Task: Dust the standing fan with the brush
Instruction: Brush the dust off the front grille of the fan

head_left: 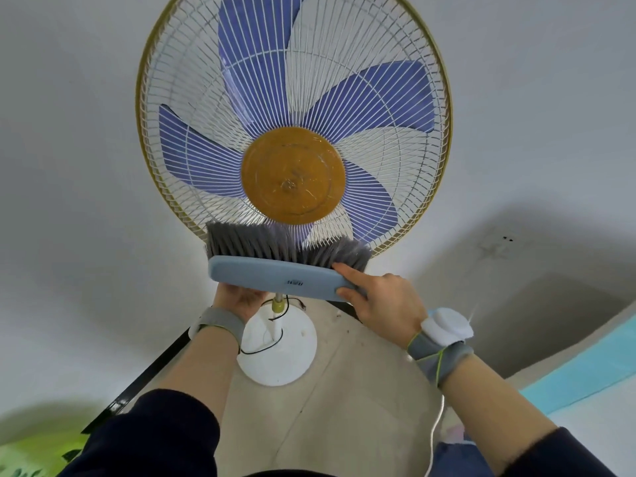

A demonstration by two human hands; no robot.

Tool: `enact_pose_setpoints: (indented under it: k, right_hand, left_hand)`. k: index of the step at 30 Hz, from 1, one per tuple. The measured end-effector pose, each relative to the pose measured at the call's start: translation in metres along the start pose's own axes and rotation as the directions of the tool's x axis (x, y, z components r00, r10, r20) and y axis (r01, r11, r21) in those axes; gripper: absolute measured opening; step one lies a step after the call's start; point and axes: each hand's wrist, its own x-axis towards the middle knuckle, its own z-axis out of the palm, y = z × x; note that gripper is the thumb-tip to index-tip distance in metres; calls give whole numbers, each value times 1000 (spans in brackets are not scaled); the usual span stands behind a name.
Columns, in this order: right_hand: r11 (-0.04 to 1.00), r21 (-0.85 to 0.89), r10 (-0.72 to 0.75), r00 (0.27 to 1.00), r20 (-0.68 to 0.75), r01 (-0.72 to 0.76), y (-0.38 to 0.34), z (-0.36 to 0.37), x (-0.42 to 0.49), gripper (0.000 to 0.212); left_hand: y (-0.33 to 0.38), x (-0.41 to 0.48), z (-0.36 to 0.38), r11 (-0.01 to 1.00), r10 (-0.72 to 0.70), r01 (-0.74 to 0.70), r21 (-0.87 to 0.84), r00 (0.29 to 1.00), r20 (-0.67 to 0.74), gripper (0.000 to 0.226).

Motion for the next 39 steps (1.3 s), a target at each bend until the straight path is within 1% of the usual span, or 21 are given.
enact_pose_setpoints:
  k: [2, 4, 6, 9, 10, 11, 12, 13, 15, 16, 19, 20, 22, 24, 26, 28, 30, 32, 34, 36, 39]
  right_hand:
    - [995, 68, 63, 993, 97, -70, 1, -12, 1, 42]
    - [990, 98, 87, 990, 115, -99, 1, -27, -1, 41]
    - [993, 105, 52, 998, 47, -56, 0, -40, -3, 41]
    - [988, 153, 1, 990, -144, 21, -9, -54, -3, 40]
    - [990, 135, -11, 978, -210, 40, -11, -55, -1, 41]
    - [992, 115, -16, 968, -252, 47, -13, -54, 1, 41]
    - [994, 101, -11, 966, -259, 38, -13, -51, 2, 42]
    - [995, 96, 2, 974, -228, 20, -11, -48, 2, 42]
    - [996, 78, 39, 994, -104, -31, -1, -37, -4, 40]
    - [995, 75, 65, 996, -55, -61, 6, -32, -9, 39]
    - [975, 137, 175, 985, 4, -174, 18, -28, -21, 38]
    - [965, 169, 203, 979, 14, -202, 20, -28, -24, 37]
    - [931, 293, 229, 974, 2, -219, 21, -29, -28, 35]
    - [825, 524, 267, 963, -37, -209, 17, -35, -29, 29]
    - [632, 750, 348, 936, -52, -194, 7, -44, -27, 25]
    - [456, 875, 429, 902, -54, -165, -8, -51, -21, 30]
    - [386, 911, 477, 877, -62, -146, -22, -51, -15, 39]
    - [342, 931, 506, 860, -68, -128, -36, -47, -9, 32]
    - [257, 960, 548, 835, -52, -109, -46, -39, -2, 25]
    - [173, 978, 597, 802, -9, -117, -54, -32, 9, 27]
    - [143, 977, 647, 762, 27, -156, -61, -21, 25, 32]
  left_hand:
    - [0, -1, 1, 1000, 5, -4, -26, 999, 43, 58]
    - [0, -4, 5, 1000, -3, 5, -24, 997, 82, 65]
    - [0, -5, 7, 998, -10, 15, -59, 997, 76, 62]
    - [0, -4, 8, 996, -52, 42, -81, 991, -122, 32]
    - [0, -5, 9, 992, -94, 78, -103, 983, -160, 43]
    - [-1, -4, 8, 988, -133, 116, -104, 976, -171, 60]
    - [-2, -4, 8, 985, -150, 131, -113, 973, -176, 69]
    - [-2, -3, 7, 986, -142, 123, -117, 974, -176, 67]
    - [2, -1, 7, 990, -117, 101, -99, 978, -173, 49]
    - [3, 1, 5, 988, -120, 103, -114, 980, -158, 51]
    - [6, 6, 1, 974, -161, 148, -174, 985, -67, 75]
    - [5, 7, 2, 973, -162, 147, -179, 985, -68, 78]
    - [1, 7, 2, 976, -173, 152, -158, 976, -133, 82]
    - [-6, 9, 1, 962, -198, 166, -219, 971, -135, 85]
    - [-14, 10, 0, 941, -202, 169, -293, 976, -86, 90]
    - [-20, 10, -1, 928, -193, 160, -337, 979, -65, 100]
    - [-25, 7, 1, 919, -184, 158, -361, 982, -39, 113]
    - [-27, 3, 6, 915, -177, 164, -370, 984, -1, 122]
    - [-27, 1, 8, 908, -190, 189, -375, 981, 35, 122]
    - [-27, -1, 9, 905, -201, 205, -373, 978, 51, 122]
    - [-25, -3, 9, 923, -183, 178, -342, 983, 19, 121]
